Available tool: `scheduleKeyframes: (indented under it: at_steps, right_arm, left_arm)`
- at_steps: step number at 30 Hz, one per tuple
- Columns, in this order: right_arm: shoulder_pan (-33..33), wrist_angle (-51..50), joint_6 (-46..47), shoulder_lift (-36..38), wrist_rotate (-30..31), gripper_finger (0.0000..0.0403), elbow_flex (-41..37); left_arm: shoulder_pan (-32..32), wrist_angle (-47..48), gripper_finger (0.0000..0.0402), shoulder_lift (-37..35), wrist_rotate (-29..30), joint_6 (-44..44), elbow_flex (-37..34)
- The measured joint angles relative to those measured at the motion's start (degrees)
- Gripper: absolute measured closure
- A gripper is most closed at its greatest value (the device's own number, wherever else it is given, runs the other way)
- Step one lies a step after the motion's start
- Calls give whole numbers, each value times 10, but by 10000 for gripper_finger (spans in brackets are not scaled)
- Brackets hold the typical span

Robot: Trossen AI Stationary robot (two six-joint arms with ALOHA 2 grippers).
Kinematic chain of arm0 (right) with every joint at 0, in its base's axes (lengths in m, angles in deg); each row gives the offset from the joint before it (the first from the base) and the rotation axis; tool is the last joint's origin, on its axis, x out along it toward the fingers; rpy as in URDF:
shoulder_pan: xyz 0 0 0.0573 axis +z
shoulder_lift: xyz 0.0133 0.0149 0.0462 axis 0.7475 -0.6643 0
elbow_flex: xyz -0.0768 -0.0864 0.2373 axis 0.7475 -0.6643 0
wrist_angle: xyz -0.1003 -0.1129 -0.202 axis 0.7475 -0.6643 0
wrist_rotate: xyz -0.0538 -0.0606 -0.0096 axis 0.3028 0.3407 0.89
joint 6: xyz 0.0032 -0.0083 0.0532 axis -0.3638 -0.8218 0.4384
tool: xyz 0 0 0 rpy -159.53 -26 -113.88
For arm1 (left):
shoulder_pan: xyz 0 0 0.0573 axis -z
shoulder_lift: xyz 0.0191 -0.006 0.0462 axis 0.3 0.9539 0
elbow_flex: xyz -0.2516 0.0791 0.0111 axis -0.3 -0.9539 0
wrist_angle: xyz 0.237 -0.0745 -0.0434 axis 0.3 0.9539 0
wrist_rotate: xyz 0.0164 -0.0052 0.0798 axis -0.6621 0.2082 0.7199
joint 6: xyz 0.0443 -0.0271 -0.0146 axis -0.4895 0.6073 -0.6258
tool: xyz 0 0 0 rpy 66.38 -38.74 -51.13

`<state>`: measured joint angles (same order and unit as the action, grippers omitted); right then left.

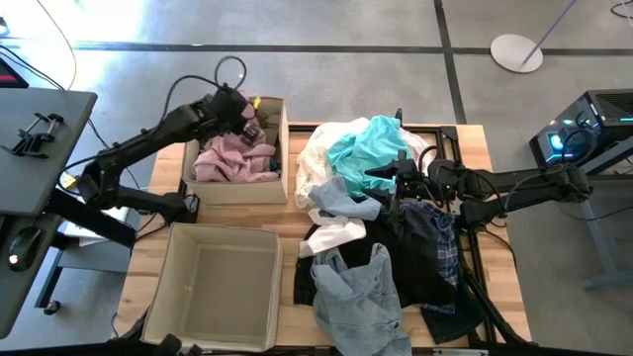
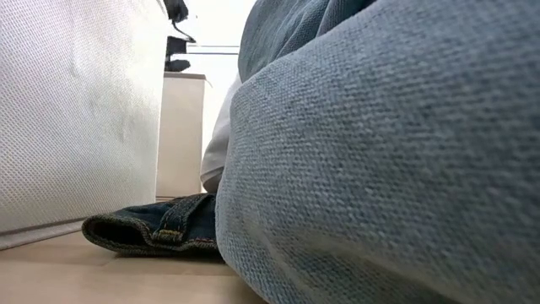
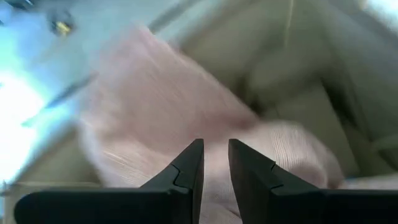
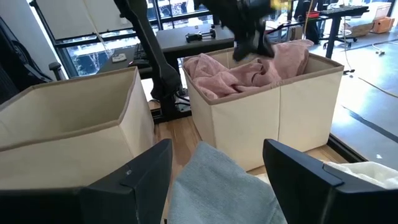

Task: Sort clothes
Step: Put the pink shirt into the top brown laundry organizer

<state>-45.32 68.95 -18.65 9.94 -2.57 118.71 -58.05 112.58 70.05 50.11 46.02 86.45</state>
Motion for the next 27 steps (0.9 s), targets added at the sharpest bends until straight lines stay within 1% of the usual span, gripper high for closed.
scheduleKeyframes:
  at_steps: [3,6,7,9,13,20,22,25,27]
  right_arm:
    - [0,0,3,0,0,162,0]
    - [0,0,3,0,0,162,0]
    - [0,0,3,0,0,162,0]
    - [0,0,3,0,0,162,0]
    - [0,0,3,0,0,162,0]
    - [0,0,7,0,0,162,0]
    - [0,0,7,0,0,162,0]
    - [0,0,7,0,0,162,0]
    - [0,0,7,0,0,162,0]
  left_arm:
    - [-12,2,337,22,-61,1,-29]
    - [-21,14,337,42,-155,0,-43]
    - [-22,21,337,46,-168,-6,-42]
    - [-18,31,337,46,-165,-22,-34]
    - [-16,35,337,29,-179,-29,-3]
    - [5,25,337,-45,-177,-30,64]
    - [11,12,337,-71,-161,-31,66]
    - [14,9,336,-96,-117,-29,66]
    - [13,20,330,-103,-109,-30,65]
